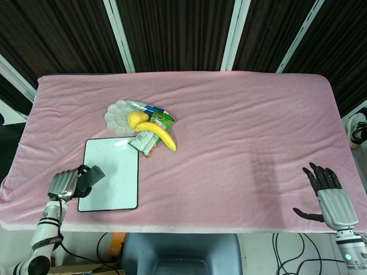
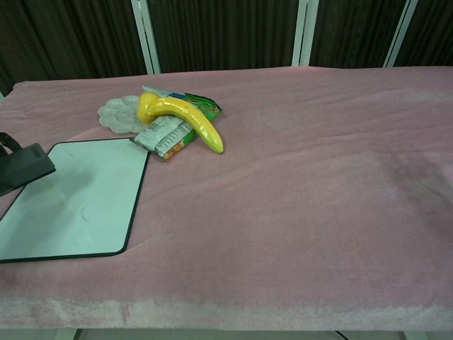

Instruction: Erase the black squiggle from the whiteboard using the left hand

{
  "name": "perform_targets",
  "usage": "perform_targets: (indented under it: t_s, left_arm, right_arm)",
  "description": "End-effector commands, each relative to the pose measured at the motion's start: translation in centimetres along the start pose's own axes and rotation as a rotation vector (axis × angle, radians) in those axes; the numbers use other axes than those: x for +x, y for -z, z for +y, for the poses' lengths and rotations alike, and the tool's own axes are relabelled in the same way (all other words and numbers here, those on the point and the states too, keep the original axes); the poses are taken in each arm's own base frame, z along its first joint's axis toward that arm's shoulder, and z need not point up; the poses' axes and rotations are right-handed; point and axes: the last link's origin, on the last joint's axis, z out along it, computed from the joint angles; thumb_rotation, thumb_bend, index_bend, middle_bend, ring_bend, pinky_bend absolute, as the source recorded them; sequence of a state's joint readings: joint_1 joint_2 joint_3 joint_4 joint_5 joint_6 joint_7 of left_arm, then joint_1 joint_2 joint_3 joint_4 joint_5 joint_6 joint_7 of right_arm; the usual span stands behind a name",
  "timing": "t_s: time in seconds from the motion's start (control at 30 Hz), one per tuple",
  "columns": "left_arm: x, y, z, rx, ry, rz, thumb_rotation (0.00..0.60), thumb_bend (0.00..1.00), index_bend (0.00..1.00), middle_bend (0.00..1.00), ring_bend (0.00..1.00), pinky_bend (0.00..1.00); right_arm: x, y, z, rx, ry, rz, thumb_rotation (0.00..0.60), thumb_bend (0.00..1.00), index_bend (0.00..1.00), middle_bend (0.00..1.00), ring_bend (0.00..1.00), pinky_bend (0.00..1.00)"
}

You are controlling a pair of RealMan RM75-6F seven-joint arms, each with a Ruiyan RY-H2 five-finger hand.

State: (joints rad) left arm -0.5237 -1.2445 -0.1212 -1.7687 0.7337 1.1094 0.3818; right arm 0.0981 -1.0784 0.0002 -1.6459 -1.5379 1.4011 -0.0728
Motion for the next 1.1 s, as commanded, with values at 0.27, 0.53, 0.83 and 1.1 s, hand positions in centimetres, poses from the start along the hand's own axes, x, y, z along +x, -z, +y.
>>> perform_targets:
  t_s: [0.27,0.53,0.83,1.1]
  left_arm:
    - [-0.2,-5.8,-5.9,0.172,0.126,0.037,0.600,0.55,0.29,0.28,0.22,0.26]
    - [-1.5,-6.9,-6.7,0.140,0.094,0.011,0.600,0.47,0.02,0.04,0.04,0.22]
    - [-0.5,-2.9,-5.6,0.000,0.072,0.126,0.600,0.42,0.00,0.00,0.00,0.14]
    - [-1.7,7.6,-6.6,-0.185,0.008,0.183,0.600,0.42,0.00,0.00,0.00,0.10]
  right_arm:
    - [-0.1,-0.1,-0.1,0.000,0.003,-0.006,0.600,0.22,0.00,0.00,0.00,0.00]
    - [0.0,0.0,-0.1,0.005,-0.005,-0.005,0.600,0.22,0.00,0.00,0.00,0.00]
    - [0.2,0.1,0.1,0.002,-0.010,0.002,0.600,0.22,0.00,0.00,0.00,0.00]
    - [-0.1,0.0,-0.1,-0.001,0.007,-0.002,0.600,0.22,0.00,0.00,0.00,0.00]
